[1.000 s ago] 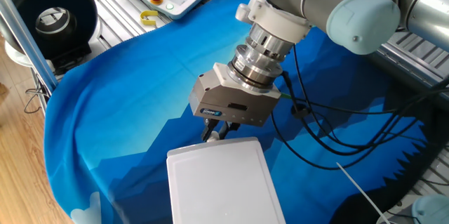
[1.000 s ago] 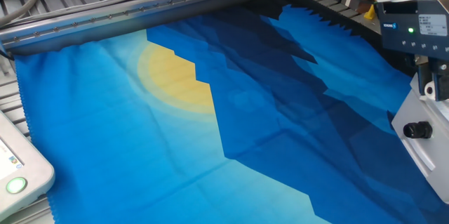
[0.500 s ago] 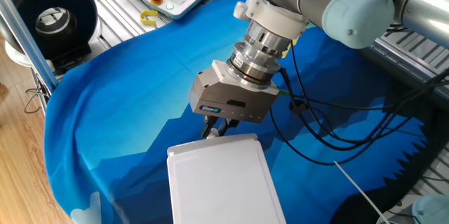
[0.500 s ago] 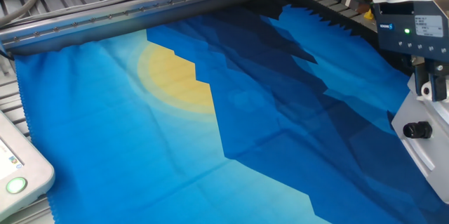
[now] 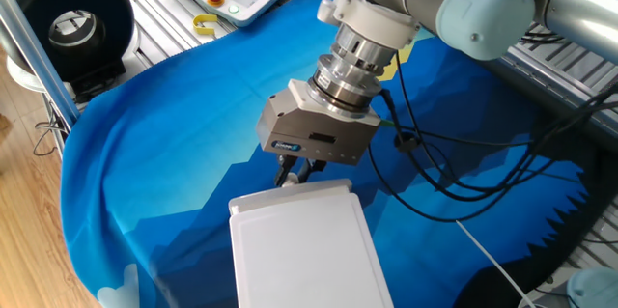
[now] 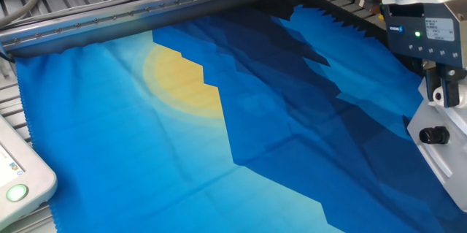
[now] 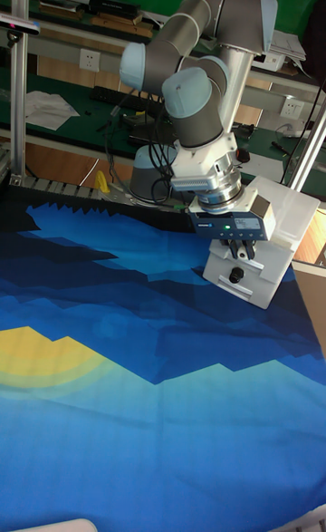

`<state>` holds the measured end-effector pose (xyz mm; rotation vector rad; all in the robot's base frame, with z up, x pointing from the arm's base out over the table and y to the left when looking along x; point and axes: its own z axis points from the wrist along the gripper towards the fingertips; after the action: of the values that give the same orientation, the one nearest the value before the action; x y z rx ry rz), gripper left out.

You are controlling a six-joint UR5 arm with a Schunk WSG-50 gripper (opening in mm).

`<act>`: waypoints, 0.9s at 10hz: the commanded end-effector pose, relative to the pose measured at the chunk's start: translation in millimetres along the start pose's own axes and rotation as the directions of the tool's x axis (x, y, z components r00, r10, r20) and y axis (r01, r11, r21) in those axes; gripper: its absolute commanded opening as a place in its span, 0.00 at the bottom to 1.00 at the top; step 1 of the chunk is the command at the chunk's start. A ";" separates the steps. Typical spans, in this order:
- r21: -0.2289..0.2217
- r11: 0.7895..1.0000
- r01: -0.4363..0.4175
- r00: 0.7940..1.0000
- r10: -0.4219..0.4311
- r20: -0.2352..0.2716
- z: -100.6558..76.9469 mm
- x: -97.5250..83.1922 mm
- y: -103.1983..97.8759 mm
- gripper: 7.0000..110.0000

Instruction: Grasp the handle and open the drawer

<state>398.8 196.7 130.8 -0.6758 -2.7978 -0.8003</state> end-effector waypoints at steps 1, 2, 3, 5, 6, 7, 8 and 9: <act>-0.007 1.000 0.000 1.000 0.000 -0.008 -4.2 -4.2 4.5 0.00; -0.005 1.000 0.000 1.000 0.000 -0.010 -4.9 -4.9 5.0 0.00; -0.005 1.000 0.001 1.000 -0.001 -0.010 -4.7 -6.0 5.1 0.00; -0.004 1.000 0.004 1.000 -0.004 -0.010 -3.5 -8.3 4.0 0.00; -0.004 1.000 0.006 1.000 -0.006 -0.010 -2.9 -10.1 4.0 0.00; -0.003 1.000 0.006 1.000 -0.006 -0.009 -2.2 -11.5 3.6 0.00; 0.000 1.000 0.006 1.000 -0.006 -0.010 -1.8 -12.9 3.1 0.00; 0.001 1.000 0.007 1.000 -0.007 -0.009 -1.7 -14.3 3.1 0.00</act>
<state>408.3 192.2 128.4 -0.6591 -2.7972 -0.7874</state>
